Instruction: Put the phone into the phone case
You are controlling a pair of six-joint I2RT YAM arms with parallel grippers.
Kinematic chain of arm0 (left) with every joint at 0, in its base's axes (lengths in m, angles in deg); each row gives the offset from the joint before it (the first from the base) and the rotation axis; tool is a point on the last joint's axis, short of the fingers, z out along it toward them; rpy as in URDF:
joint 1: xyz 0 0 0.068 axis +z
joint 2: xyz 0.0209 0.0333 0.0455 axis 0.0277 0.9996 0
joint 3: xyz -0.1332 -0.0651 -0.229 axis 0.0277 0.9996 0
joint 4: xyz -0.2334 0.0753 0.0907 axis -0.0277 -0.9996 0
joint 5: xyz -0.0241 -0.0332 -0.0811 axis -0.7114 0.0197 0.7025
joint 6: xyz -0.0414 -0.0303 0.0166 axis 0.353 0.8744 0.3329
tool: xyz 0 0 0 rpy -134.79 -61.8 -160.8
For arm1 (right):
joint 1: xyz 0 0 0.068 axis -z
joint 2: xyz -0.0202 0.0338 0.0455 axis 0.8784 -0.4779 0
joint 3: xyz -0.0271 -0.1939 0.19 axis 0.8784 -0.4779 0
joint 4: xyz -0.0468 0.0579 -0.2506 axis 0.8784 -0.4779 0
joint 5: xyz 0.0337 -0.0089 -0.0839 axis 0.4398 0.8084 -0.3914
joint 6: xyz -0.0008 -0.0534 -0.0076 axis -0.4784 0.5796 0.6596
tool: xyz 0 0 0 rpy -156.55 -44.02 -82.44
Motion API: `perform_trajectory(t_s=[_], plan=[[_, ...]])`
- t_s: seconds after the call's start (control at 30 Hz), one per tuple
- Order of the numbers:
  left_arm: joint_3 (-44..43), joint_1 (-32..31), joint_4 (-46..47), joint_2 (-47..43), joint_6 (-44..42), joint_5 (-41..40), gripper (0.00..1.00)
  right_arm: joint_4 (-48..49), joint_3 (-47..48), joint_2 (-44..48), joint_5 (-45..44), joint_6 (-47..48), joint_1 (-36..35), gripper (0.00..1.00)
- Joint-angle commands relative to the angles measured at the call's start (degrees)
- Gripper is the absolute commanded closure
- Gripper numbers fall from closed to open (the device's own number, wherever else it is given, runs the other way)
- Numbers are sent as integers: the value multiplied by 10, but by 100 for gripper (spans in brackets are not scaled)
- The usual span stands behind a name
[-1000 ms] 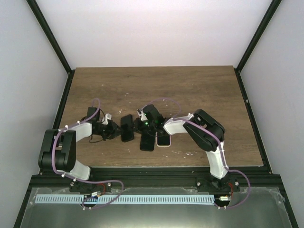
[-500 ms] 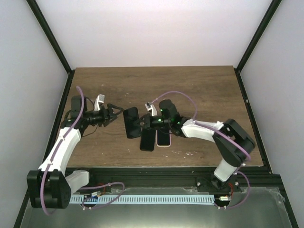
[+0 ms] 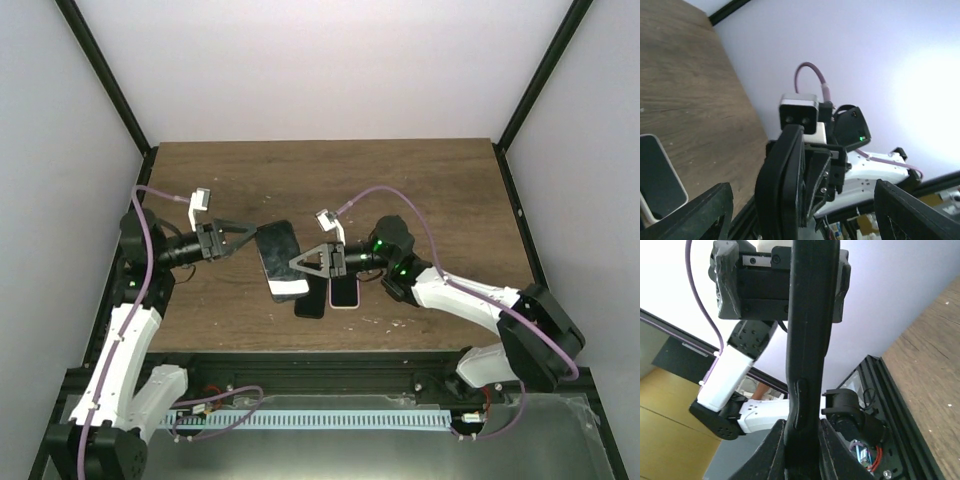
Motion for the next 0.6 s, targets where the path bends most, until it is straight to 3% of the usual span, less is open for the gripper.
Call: perform_trajectory(t_s=[0.0, 0.17, 0.33, 0.47, 0.57], plan=[[9, -16, 57, -16, 41, 23, 25, 123, 3, 1, 26, -71, 5, 98], [22, -30, 59, -8, 43, 24, 37, 166, -9, -10, 16, -101, 5, 98], [38, -42, 90, -10, 65, 18, 41, 183, -13, -20, 16, -114, 5, 98], [47, -51, 124, -11, 89, 14, 36, 212, -16, -26, 20, -128, 5, 98], [79, -58, 227, -21, 146, 12, 29, 256, -20, -33, 24, -160, 5, 98]])
